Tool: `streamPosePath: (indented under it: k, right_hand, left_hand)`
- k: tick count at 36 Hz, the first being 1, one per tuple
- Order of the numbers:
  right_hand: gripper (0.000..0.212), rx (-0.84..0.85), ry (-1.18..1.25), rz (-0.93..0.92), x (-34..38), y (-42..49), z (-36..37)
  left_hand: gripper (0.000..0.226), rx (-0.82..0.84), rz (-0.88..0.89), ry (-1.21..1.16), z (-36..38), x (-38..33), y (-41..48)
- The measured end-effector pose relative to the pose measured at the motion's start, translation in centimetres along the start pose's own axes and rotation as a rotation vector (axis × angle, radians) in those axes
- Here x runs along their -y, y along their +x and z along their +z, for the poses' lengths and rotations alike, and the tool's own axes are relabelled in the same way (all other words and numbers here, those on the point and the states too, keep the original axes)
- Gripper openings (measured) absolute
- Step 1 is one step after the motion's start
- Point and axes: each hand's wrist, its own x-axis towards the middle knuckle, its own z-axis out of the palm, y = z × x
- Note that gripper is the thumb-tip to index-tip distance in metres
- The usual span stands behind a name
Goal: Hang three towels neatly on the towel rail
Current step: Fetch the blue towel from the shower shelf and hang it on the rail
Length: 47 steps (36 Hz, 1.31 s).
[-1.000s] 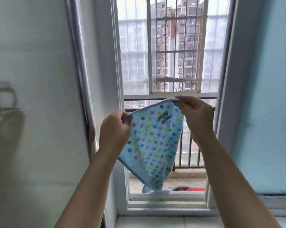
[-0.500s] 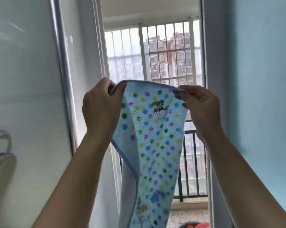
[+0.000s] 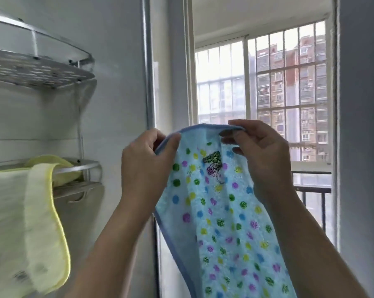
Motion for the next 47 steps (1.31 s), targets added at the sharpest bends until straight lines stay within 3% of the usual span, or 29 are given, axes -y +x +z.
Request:
streamPosePath:
  k: [15,28,39,47]
  right_hand:
    - [0.023,0.240,0.535,0.144,2.8,-5.1,15.4]
    - [0.020,0.487,1.012,0.213,13.4,-16.1,32.2]
    - [0.020,0.715,1.356,0.332,20.0,-23.3,42.6]
    - [0.022,0.924,1.655,0.353,24.4,-26.9,47.0]
  left_hand:
    - [0.025,-0.040,-0.214,0.105,-18.9,-0.2,-0.5]
    - [0.028,-0.153,-0.310,0.368,-39.8,-3.7,-4.1]
    - [0.028,-0.420,-0.385,0.663,-52.3,-6.6,-7.9]
    - [0.028,-0.664,-0.357,0.864,-56.4,-10.5,-10.7]
